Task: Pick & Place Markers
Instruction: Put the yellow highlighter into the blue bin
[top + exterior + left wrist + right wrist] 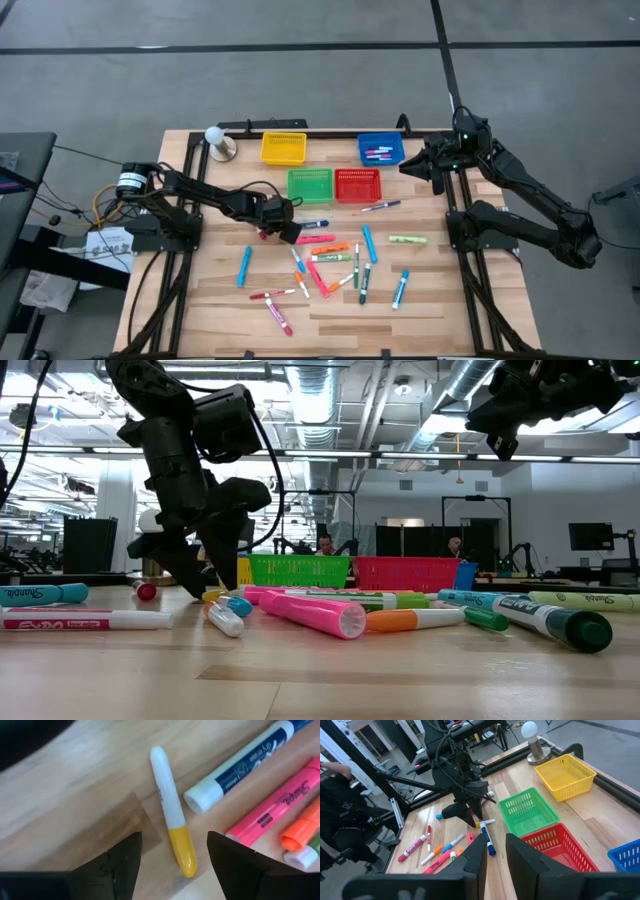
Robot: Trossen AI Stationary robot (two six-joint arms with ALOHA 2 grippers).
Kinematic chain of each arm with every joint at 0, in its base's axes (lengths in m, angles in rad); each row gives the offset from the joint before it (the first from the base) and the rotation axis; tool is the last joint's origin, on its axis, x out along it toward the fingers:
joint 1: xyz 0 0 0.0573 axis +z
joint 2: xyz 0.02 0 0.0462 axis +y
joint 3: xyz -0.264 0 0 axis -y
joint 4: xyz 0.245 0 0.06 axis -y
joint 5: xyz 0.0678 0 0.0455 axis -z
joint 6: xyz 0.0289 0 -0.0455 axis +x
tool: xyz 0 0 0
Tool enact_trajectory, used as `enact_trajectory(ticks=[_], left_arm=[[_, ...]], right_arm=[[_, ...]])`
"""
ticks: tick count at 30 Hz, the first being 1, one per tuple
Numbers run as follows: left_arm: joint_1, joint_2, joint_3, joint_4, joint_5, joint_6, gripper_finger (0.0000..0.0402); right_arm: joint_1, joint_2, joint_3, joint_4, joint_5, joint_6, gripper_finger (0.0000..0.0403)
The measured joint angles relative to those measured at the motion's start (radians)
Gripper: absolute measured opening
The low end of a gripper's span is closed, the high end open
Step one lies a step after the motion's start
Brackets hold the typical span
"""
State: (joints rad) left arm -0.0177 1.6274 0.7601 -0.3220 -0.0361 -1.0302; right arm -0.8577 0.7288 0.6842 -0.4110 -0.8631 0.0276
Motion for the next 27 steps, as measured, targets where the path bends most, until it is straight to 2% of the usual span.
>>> enact_trajectory(ticks=[7,23,27], left_arm=[[0.000,0.001,-0.002,-0.008,-0.024,0.000,0.0182],[0.001,0.003,-0.004,-0.014,-0.024,0.000,0.0042],[0.001,0.003,-0.004,-0.015,-0.023,-0.003,0.0038]], right_arm=[[0.000,0.000,0.000,0.000,0.000,0.000,0.0061],[0.000,0.000,0.000,0.000,0.000,0.000,0.0061],[0.000,0.000,0.000,0.000,0.000,0.019,0.0061]])
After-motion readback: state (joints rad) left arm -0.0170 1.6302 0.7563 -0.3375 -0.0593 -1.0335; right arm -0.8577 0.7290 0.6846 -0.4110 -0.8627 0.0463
